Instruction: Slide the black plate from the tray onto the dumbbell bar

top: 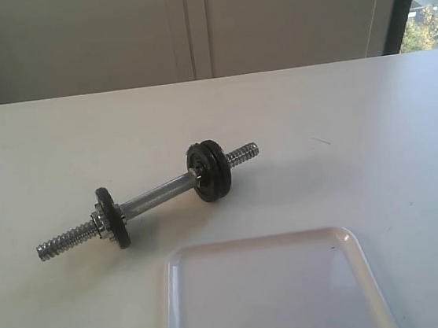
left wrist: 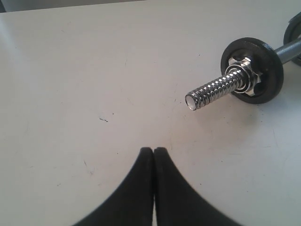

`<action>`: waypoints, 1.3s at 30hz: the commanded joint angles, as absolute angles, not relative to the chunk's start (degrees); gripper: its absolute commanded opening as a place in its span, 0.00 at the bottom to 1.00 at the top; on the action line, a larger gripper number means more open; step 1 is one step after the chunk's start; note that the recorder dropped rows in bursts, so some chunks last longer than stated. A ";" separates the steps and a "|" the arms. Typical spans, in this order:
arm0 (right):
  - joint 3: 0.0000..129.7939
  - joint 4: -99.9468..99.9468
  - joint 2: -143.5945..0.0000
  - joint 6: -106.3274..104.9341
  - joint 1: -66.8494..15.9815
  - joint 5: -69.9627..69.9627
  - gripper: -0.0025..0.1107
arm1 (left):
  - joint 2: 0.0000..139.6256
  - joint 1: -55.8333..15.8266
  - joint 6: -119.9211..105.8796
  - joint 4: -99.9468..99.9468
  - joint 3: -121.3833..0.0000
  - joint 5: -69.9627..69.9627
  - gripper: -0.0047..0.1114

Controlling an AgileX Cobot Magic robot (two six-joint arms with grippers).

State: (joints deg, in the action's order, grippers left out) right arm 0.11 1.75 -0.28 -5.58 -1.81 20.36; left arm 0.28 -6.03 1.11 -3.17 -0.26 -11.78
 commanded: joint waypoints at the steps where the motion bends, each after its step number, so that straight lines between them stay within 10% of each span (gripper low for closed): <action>1: 0.00 2.37 0.00 -5.75 -1.60 19.59 0.02 | 0.00 -6.10 1.35 -3.17 0.00 -11.57 0.04; 39: 0.00 1.96 0.00 1.83 -1.60 19.23 0.02 | 0.00 -5.96 1.32 -3.08 0.00 -11.57 0.04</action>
State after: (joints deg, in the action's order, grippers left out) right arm 0.11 1.75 -0.28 1.46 -1.81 19.86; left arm 0.28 -6.03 1.11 -3.17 -0.26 -11.78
